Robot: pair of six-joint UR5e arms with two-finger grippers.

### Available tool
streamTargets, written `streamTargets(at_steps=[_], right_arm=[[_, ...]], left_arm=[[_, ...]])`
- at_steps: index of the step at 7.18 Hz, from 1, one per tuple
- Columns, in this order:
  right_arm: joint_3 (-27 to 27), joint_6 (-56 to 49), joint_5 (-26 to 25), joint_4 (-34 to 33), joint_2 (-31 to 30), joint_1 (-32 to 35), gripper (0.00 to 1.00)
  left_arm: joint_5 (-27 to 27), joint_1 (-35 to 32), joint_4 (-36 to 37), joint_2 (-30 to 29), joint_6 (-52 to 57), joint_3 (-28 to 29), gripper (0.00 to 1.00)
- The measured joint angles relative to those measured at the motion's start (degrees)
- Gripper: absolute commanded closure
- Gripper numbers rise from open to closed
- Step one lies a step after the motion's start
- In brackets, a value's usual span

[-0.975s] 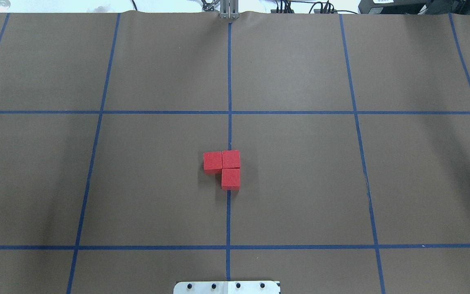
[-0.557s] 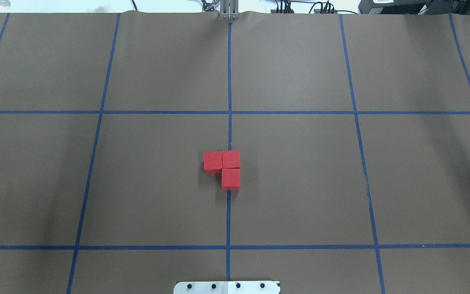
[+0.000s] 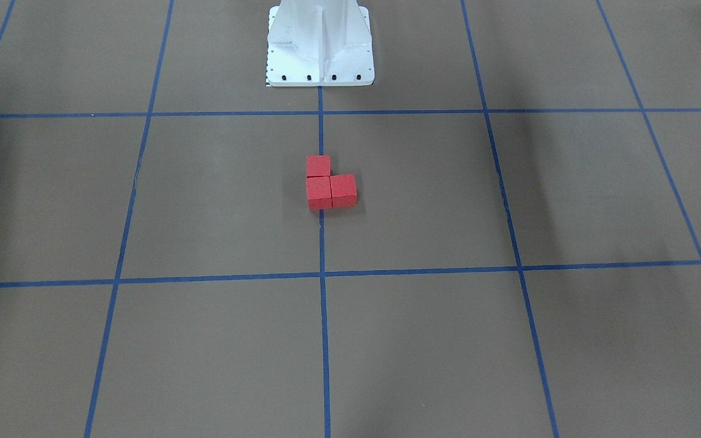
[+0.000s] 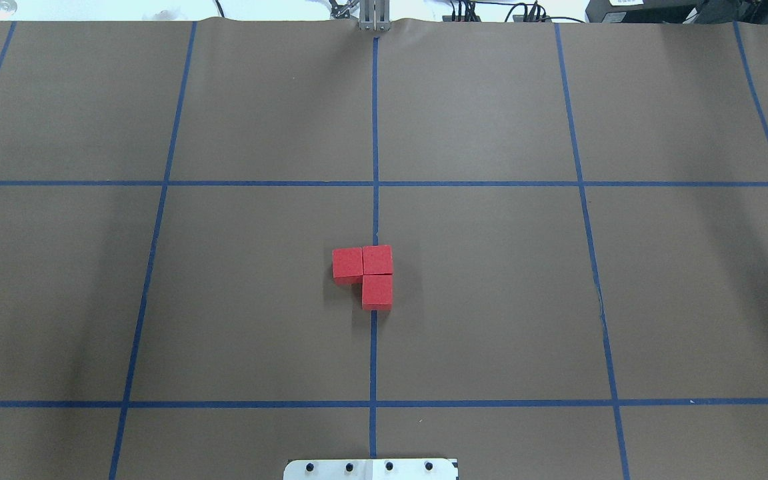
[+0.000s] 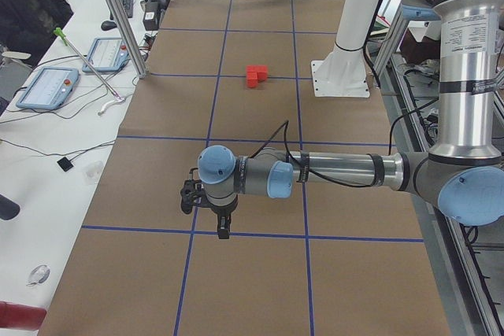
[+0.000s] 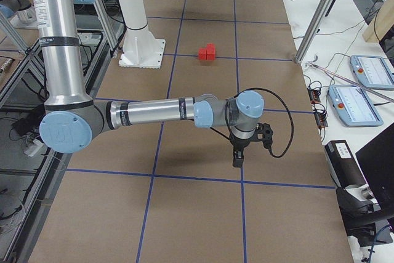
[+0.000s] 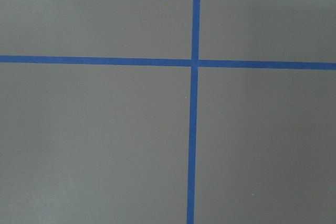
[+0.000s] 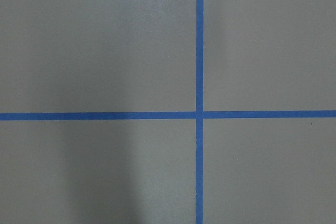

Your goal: Form red blocks into L shape at center

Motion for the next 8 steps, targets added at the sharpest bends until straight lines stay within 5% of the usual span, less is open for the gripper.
streamTargets(at_steps=[8], right_arm=[[-0.6, 0.2, 0.0, 0.1, 0.3, 0.0, 0.01]], left_arm=[[0.0, -0.1, 0.0, 0.3, 0.0, -0.8, 0.0]])
